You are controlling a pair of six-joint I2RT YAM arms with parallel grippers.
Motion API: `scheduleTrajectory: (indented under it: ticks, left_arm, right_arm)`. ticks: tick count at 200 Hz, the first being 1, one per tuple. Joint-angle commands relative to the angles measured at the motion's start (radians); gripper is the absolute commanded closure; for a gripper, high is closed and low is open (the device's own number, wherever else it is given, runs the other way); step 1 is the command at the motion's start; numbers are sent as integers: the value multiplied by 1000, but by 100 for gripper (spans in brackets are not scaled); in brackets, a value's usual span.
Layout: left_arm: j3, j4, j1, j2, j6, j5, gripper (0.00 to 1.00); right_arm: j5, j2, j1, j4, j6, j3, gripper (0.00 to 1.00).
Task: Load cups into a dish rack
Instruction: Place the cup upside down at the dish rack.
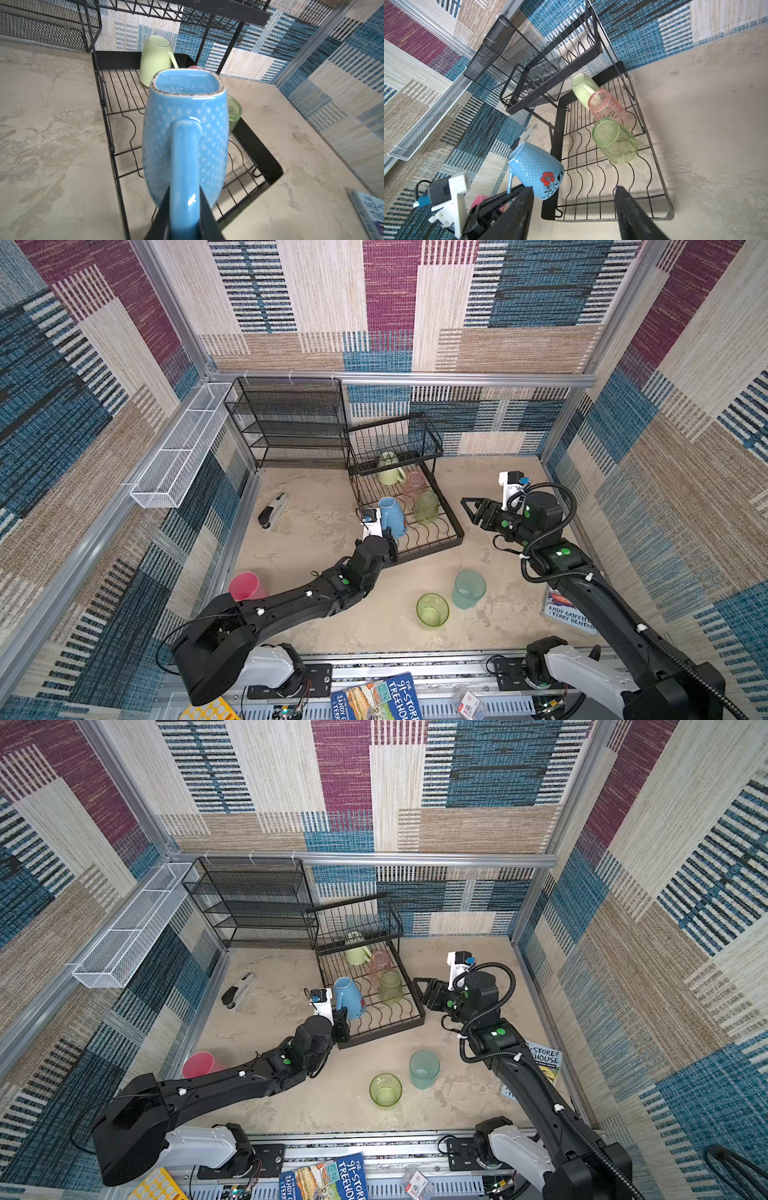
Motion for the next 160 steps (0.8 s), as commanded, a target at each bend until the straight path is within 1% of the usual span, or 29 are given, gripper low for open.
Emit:
scheduleTrajectory:
  ticks: [1, 12, 48, 69, 115, 160]
  left_arm:
    - [11, 201, -9, 58, 85, -133, 100]
    - [16, 270, -10, 96, 109, -162, 100]
    - [47, 397, -11, 209, 185, -257, 100]
    - [81, 441, -10, 274, 231, -275, 100]
    - [172, 456, -5, 398, 284, -318, 100]
    - [220, 410, 27, 448, 257, -320, 100]
  right_arm:
    - [11, -2, -5, 50, -5, -8, 35]
    - [12, -4, -6, 56, -5, -13, 35]
    - [26, -13, -17, 79, -12, -33, 35]
    - [26, -14, -21, 92, -10, -41, 35]
    - [21, -9, -33, 102, -15, -53, 35]
    - [18, 0, -45, 120, -21, -68, 35]
